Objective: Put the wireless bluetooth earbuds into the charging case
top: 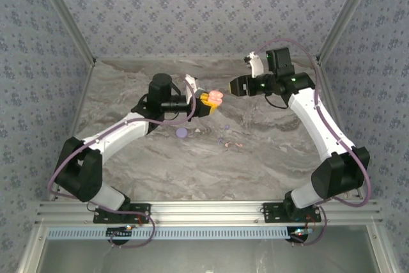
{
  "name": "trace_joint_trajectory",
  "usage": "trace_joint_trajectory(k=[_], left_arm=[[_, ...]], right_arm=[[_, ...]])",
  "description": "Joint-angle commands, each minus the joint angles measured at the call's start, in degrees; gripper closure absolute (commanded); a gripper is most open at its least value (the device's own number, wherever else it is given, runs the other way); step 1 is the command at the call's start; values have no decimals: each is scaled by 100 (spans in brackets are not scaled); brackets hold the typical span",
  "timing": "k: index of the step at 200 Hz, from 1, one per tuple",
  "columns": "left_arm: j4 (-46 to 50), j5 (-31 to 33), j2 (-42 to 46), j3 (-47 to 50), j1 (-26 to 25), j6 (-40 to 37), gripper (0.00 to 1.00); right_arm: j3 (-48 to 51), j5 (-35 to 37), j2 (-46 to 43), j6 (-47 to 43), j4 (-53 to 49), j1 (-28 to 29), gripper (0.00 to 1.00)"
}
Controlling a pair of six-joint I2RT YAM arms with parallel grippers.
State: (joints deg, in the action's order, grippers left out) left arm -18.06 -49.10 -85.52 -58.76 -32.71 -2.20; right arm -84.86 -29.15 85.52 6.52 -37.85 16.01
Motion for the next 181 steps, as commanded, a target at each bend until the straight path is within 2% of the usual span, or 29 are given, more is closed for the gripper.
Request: trace_joint_trajectory(k=[1,28,81,98,128,143,181], left_arm=[[-503,91,269,153,-33,244,79],[-664,287,471,402,-69,379,78],[-698,518,819,717,-137,470,79],[-686,586,903,781,-149,491,78],[-610,643,978,808,-148,479,79],[-615,647,987,820,-156,483,79],[-590,676,968,781,-158,462,78]], right_arm=[[254,622,-119,191,-290,-148,43],[651,770,45,132,-570,-221,43],[1600,459,362,-102,-713,-86,46],[1932,370,478,-140,-779,43,50],[2289,-22,536,-173,-742,297,63],[2373,-260,630,-212,-792,370,66],[2450,-266,948,-228,-801,576,72]])
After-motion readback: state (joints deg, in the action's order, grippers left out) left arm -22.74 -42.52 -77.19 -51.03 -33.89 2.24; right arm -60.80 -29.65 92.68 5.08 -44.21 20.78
